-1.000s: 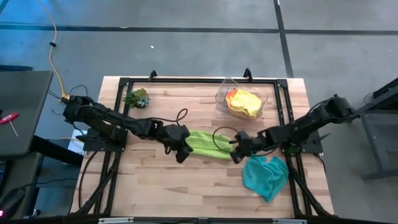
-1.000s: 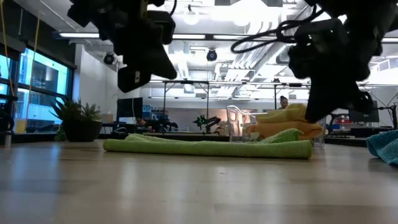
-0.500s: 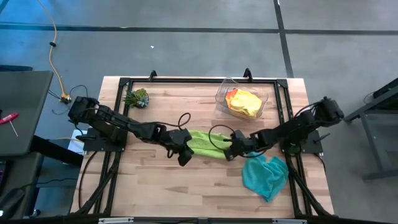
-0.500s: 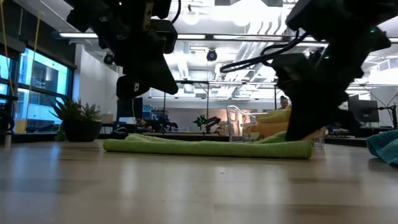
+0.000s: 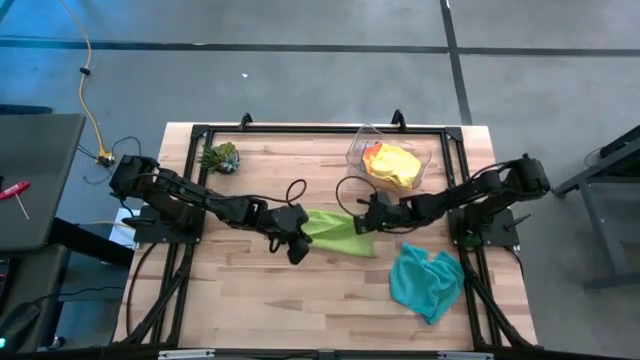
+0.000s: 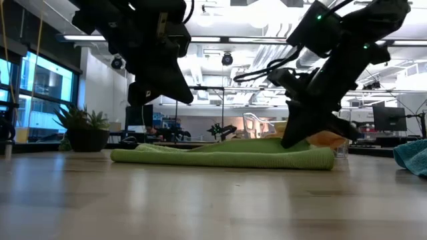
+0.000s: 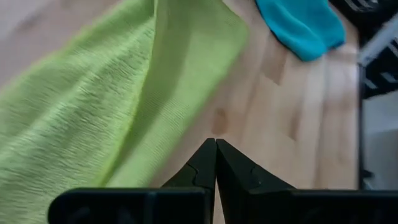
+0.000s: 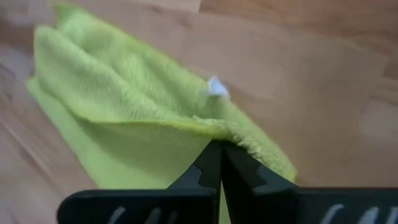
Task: Fold microfiber towels
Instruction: Fold the green microfiber towel
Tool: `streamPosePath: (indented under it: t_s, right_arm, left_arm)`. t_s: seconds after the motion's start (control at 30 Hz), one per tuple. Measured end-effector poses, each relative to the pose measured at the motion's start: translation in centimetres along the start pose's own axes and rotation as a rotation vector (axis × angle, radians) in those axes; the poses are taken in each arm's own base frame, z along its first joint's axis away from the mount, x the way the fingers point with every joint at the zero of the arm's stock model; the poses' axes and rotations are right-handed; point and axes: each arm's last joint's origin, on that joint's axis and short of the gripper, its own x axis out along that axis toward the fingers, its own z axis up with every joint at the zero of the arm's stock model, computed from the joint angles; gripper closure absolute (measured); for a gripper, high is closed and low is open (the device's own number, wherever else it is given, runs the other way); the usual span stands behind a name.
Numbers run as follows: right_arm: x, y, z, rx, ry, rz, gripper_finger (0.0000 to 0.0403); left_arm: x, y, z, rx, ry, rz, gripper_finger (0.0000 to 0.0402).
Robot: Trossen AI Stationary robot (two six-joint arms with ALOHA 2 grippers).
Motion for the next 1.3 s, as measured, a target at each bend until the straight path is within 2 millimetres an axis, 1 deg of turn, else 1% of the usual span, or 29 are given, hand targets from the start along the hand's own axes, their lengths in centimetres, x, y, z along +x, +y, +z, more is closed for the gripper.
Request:
streamPosePath:
  t_s: [0.2, 0.27, 0.33, 0.43, 0.53, 0.6, 0.67, 0.77, 0.9, 1.03, 1.17, 1.3]
  right_arm:
    - [0.1, 0.1, 0.8, 0.044, -0.023, 0.023, 0.0402]
    - [0.1, 0.2, 0.8, 0.047, -0.027, 0.035, 0.0402]
    - [0.1, 0.3, 0.9, 0.051, -0.031, 0.048, 0.0403]
    - [0.1, 0.3, 0.9, 0.050, -0.032, 0.049, 0.0403]
    - [0.1, 0.3, 0.9, 0.050, -0.032, 0.046, 0.0403]
    - [0.1, 0.3, 0.9, 0.049, -0.033, 0.046, 0.0403]
    - [0.1, 0.3, 0.9, 0.048, -0.032, 0.044, 0.0403]
    - [0.1, 0.3, 0.9, 0.050, -0.032, 0.044, 0.0403]
    - [0.1, 0.3, 0.9, 0.050, -0.032, 0.044, 0.0403]
    - [0.1, 0.3, 0.8, 0.049, -0.032, 0.044, 0.0403]
    - [0.1, 0.3, 0.8, 0.046, -0.032, 0.042, 0.0403]
    - [0.1, 0.3, 0.8, 0.046, -0.036, 0.039, 0.0403]
  left_arm:
    - [0.0, 0.4, 0.3, 0.057, -0.096, 0.123, 0.0402]
    - [0.1, 0.7, 0.4, 0.052, -0.114, 0.153, 0.0402]
    - [0.7, 0.9, 0.4, 0.010, -0.103, 0.144, 0.0402]
    - [2.7, 0.9, 0.1, -0.023, -0.059, 0.025, 0.0401]
    - [5.0, 0.4, -0.4, -0.026, -0.080, -0.094, 0.0402]
    - [6.3, 0.4, -0.8, -0.049, -0.096, -0.141, 0.0402]
    - [7.5, 0.7, -1.2, -0.088, -0.097, -0.129, 0.0402]
    - [8.6, 1.1, -1.3, -0.124, -0.117, -0.043, 0.0401]
    - [8.9, 1.3, -1.1, -0.158, -0.160, 0.042, 0.0402]
    - [8.3, 1.0, -0.2, -0.166, -0.193, 0.071, 0.0401]
    - [8.4, 1.6, -0.4, -0.138, -0.111, 0.171, 0.0401]
    - [8.3, 2.1, -0.7, -0.107, -0.102, 0.279, 0.0401]
